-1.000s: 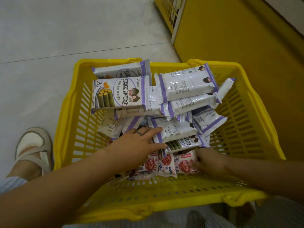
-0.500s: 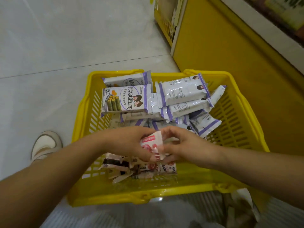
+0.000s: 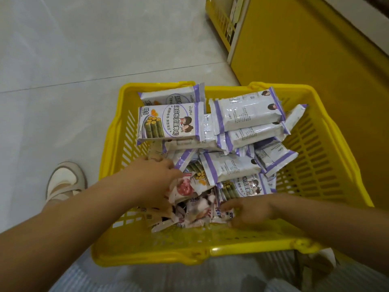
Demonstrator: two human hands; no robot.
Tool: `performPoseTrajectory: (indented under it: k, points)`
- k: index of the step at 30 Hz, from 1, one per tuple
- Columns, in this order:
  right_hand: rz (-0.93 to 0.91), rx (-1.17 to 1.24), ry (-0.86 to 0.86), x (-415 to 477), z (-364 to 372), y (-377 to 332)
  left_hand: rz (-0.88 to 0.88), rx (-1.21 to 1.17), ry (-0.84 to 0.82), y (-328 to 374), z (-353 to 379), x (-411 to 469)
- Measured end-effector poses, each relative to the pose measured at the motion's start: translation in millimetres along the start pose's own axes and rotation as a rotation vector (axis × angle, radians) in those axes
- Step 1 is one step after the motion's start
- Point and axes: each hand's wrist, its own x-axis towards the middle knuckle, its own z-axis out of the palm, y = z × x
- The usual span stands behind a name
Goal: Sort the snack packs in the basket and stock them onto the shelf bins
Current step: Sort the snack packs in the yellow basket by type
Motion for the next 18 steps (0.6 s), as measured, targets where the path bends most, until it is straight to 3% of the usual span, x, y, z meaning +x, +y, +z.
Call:
performPoseTrajectory:
  k: [5,14,16,18]
  points:
    - [-0.047,0.248,-0.034,18.3,1.1,3.4,0.156,-0.114,0.065,16.5,28.2,11.5]
    - [-0.052,0.737,0.116,13.8,1.9,-4.2,0.098,-0.078,0.079,7.9,33.1,20.0]
    - [-0.014,0.895,0.108,6.0,0.3,-5.4,0.094,-0.090,0.071,7.3,30.0,18.6]
    - [-0.031,0.901,0.068,-3.1,0.7,-8.7,0.091,-0.102,0.057,5.4,25.0,17.0]
